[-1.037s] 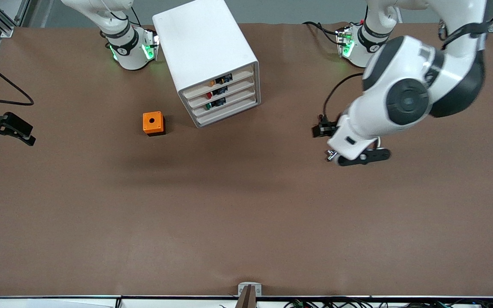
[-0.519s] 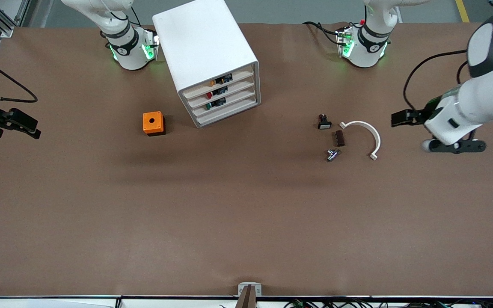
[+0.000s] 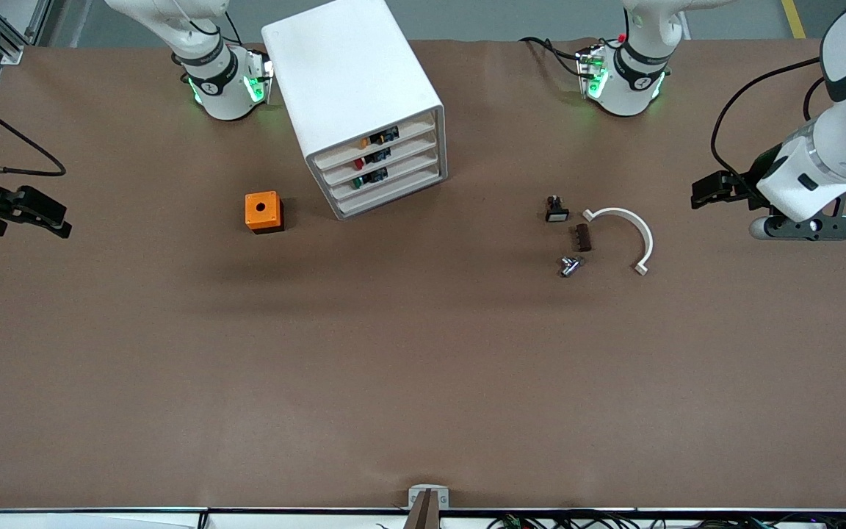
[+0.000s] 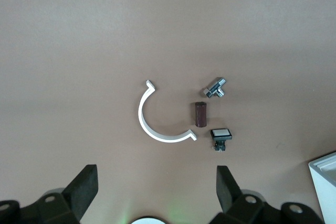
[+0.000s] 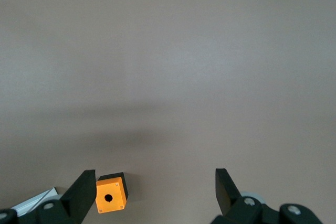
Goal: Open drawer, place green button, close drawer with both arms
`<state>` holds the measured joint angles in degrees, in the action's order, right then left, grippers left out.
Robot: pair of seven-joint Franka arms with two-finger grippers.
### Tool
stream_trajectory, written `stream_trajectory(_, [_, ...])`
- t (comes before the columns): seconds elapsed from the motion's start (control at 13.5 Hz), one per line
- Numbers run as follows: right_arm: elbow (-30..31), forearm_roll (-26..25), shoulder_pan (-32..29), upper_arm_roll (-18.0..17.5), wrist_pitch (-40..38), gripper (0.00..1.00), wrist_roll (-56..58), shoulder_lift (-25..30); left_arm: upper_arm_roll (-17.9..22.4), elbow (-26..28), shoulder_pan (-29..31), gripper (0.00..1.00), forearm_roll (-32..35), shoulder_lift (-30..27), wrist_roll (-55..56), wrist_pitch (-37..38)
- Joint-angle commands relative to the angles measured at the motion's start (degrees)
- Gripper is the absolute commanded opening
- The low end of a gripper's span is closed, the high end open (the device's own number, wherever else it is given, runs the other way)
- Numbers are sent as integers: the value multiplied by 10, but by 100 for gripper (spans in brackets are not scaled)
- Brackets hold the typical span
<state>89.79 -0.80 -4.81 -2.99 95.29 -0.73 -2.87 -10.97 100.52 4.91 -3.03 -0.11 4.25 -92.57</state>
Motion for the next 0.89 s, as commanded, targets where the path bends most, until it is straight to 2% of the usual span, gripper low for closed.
stream_trajectory(0.0, [-3,-9,1,-5,-5,100,-5,0,9,25,-9,99,8,-24,-11,-17])
stream_trajectory(0.15, [-3,-9,2,-4,-5,100,-5,0,52,24,-49,99,8,-25,-11,-17])
stream_trajectory(0.3, [-2,-9,11,-1,-6,100,-5,0,75,22,-74,99,9,-26,-11,-20])
stream_trajectory(0.52, [-3,-9,14,1,-6,100,-2,0,81,17,-75,99,9,-30,-11,-25])
stream_trajectory(0.81, [-2,-9,10,1,-6,100,-6,0,82,-23,-74,99,9,-24,-8,-25])
